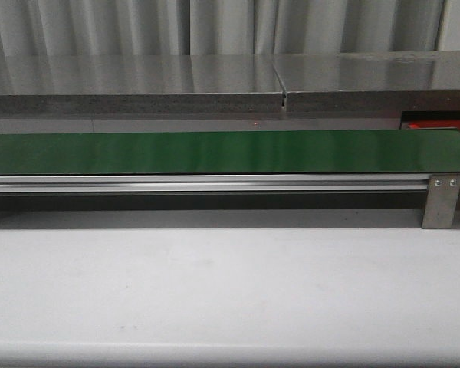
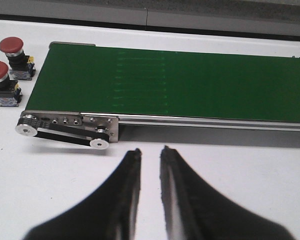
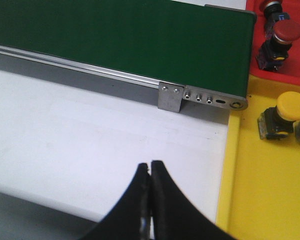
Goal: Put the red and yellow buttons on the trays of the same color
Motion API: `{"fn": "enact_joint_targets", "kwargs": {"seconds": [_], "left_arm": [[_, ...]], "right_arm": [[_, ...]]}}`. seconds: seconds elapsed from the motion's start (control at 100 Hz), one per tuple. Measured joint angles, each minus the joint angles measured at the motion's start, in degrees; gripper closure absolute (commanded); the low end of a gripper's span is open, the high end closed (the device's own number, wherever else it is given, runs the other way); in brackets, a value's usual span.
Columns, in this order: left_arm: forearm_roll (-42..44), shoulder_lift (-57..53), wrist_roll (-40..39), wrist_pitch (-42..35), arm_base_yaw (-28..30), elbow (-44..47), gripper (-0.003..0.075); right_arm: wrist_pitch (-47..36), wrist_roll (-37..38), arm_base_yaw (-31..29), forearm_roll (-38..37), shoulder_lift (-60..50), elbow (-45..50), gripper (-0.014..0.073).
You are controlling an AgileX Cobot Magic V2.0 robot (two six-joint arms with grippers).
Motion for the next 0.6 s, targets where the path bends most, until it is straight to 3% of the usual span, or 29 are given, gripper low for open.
{"fn": "enact_joint_targets", "kwargs": {"seconds": [0.12,0.21,0.47,0.6], "left_arm": [[0.0,0.0,0.0,0.2,0.0,0.0,0.0178],[0.0,0.0,0.0,0.2,0.0,0.0,0.0103],[0.3,0.1,0.0,0.0,0.0,-0.3,0.0088],[1.7,4.0,-2.2,1.9,2.1,-5.3,0.0088]], "right_arm": [[0.0,0.0,0.0,0.0,0.0,0.0,0.0711],[0.0,0.0,0.0,0.0,0.0,0.0,0.0711],[0.0,0.0,0.0,0.0,0.0,0.0,0.0711],[0.0,0.0,0.0,0.0,0.0,0.0,0.0711]]}}
